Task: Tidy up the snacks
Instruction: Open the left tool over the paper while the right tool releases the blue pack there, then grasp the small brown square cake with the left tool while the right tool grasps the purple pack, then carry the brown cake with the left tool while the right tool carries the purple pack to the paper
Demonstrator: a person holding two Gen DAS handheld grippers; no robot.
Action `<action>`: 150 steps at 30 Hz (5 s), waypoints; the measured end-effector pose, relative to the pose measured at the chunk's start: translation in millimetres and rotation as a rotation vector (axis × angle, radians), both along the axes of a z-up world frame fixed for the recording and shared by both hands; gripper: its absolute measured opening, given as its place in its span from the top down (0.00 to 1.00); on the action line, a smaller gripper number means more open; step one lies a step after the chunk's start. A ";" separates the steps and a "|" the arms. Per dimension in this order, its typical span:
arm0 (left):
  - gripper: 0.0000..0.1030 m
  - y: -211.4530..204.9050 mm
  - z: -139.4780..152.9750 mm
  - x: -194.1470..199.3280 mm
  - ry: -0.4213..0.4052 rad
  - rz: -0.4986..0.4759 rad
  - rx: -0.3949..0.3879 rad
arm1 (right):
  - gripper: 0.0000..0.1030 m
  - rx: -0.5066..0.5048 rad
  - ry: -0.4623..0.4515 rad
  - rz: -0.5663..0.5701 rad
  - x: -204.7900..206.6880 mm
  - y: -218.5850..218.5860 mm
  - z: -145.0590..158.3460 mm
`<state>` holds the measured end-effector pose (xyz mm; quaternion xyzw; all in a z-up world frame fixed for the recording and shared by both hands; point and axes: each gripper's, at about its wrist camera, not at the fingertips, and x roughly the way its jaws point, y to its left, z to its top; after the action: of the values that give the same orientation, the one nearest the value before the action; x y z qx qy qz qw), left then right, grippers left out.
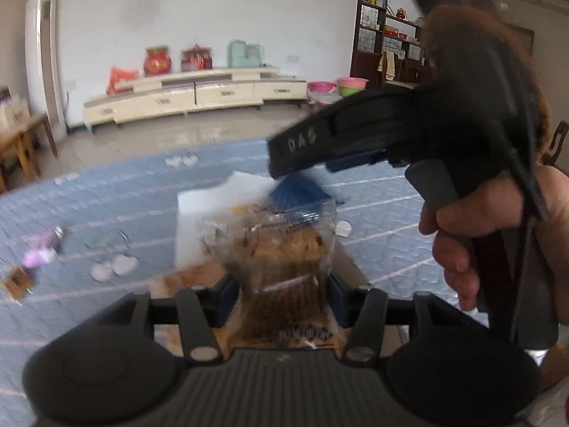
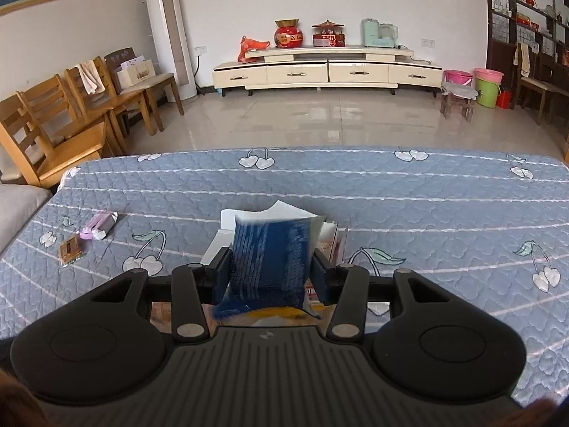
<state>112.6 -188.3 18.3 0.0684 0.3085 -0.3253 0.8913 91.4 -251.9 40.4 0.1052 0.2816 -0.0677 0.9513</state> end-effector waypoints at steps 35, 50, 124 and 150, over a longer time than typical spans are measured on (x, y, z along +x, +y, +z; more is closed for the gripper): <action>0.14 170.8 15.1 26.0 -0.084 0.434 -0.018 | 0.05 -0.009 -0.069 0.083 -37.2 120.4 26.6; 0.09 181.1 -57.0 203.1 0.184 0.739 -0.009 | 0.04 -0.010 -0.073 0.191 -11.2 151.9 6.5; 0.60 197.4 39.2 -18.6 -0.117 0.560 0.001 | 0.44 -0.073 -0.036 0.132 -63.9 140.1 9.7; 0.60 99.7 41.8 -56.4 -0.117 0.312 -0.020 | 0.44 -0.092 -0.114 -0.137 -147.1 34.7 13.0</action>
<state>56.2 -88.6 60.1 0.0294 0.2595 -0.1814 0.9481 -55.6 -217.2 53.4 0.0843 0.2157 -0.1394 0.9628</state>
